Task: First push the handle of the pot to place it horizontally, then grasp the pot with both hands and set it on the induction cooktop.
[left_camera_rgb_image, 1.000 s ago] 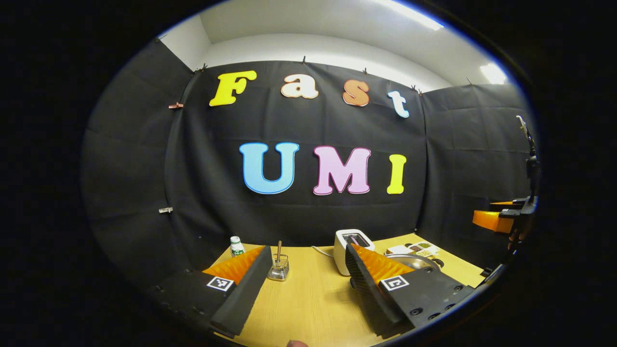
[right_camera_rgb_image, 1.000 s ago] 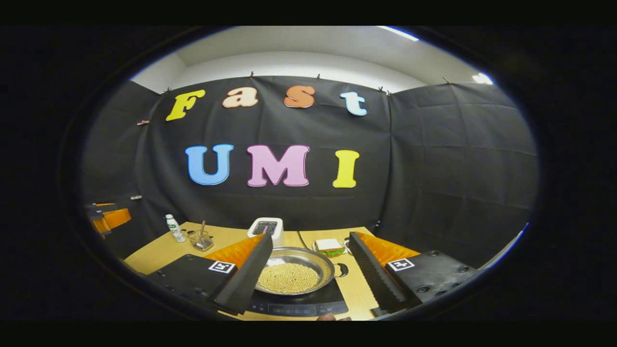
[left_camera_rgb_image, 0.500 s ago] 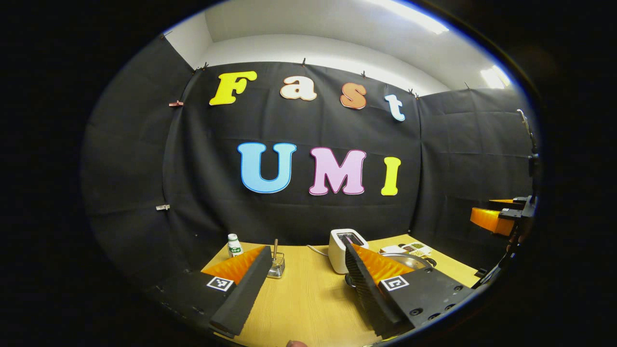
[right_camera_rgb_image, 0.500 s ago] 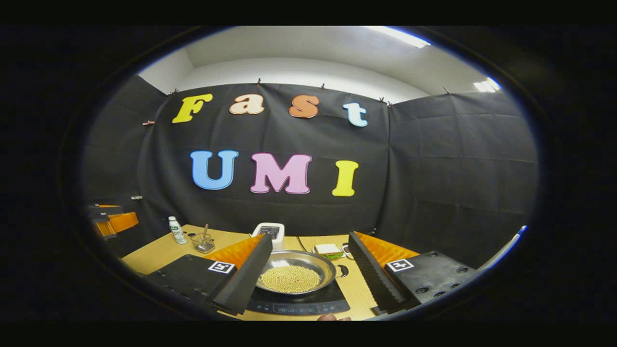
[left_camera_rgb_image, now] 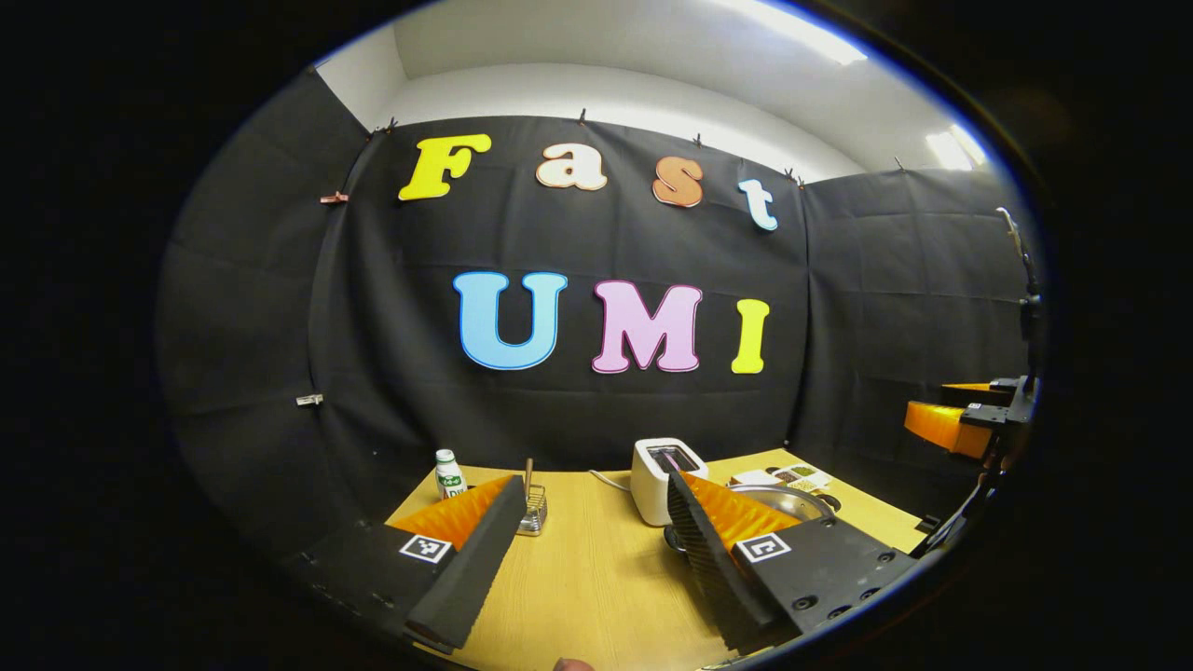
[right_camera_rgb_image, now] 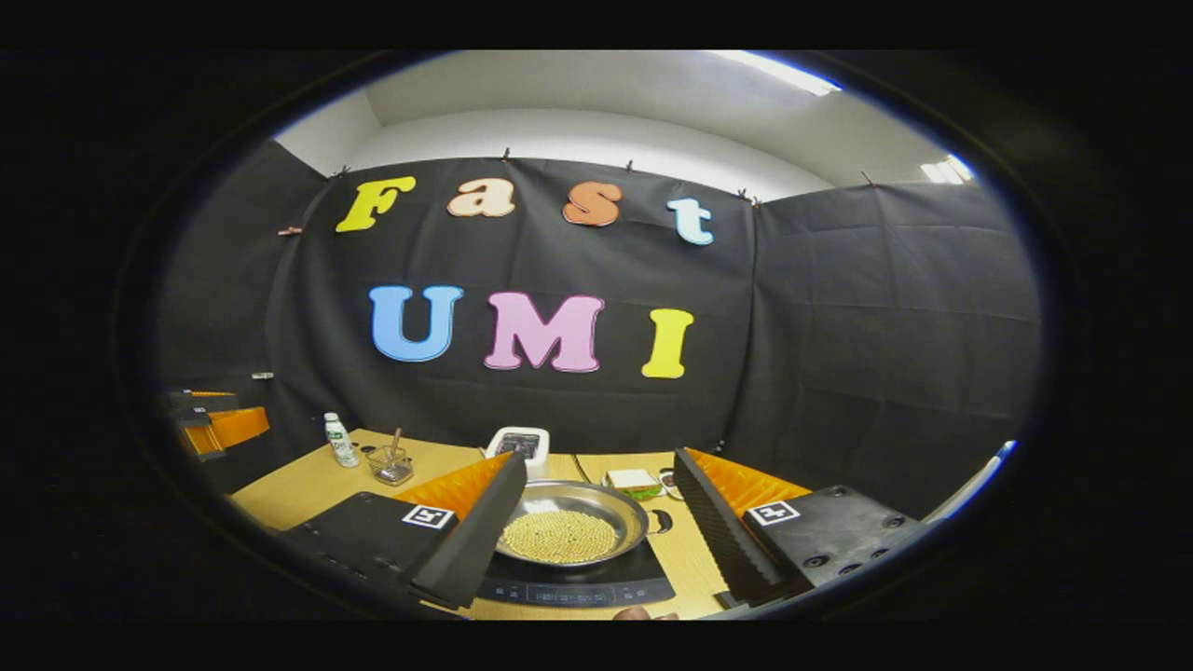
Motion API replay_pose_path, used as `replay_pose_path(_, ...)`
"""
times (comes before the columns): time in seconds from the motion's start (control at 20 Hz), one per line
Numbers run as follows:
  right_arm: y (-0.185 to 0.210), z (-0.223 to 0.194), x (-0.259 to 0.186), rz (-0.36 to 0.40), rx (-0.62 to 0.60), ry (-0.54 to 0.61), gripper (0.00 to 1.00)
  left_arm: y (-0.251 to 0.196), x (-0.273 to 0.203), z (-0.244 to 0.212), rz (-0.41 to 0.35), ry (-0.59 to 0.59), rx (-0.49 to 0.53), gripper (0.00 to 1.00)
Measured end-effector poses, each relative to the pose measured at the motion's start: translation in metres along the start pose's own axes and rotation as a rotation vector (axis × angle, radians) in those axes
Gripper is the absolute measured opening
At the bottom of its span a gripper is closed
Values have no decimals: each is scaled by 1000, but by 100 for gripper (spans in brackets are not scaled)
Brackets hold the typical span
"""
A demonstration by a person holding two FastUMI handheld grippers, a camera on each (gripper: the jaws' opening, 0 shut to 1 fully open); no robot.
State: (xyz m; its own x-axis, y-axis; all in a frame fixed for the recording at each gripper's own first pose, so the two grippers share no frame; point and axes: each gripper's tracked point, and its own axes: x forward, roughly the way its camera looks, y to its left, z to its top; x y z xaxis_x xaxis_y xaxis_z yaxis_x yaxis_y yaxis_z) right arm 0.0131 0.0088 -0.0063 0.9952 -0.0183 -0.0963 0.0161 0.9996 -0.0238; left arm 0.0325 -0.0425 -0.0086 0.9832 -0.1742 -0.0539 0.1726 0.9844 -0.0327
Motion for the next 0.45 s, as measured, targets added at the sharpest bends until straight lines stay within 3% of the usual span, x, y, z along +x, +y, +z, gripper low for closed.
replay_pose_path(0.45,2,-1,-3,-5,-7,5,98,0,0,-1,-7,11,2,95)
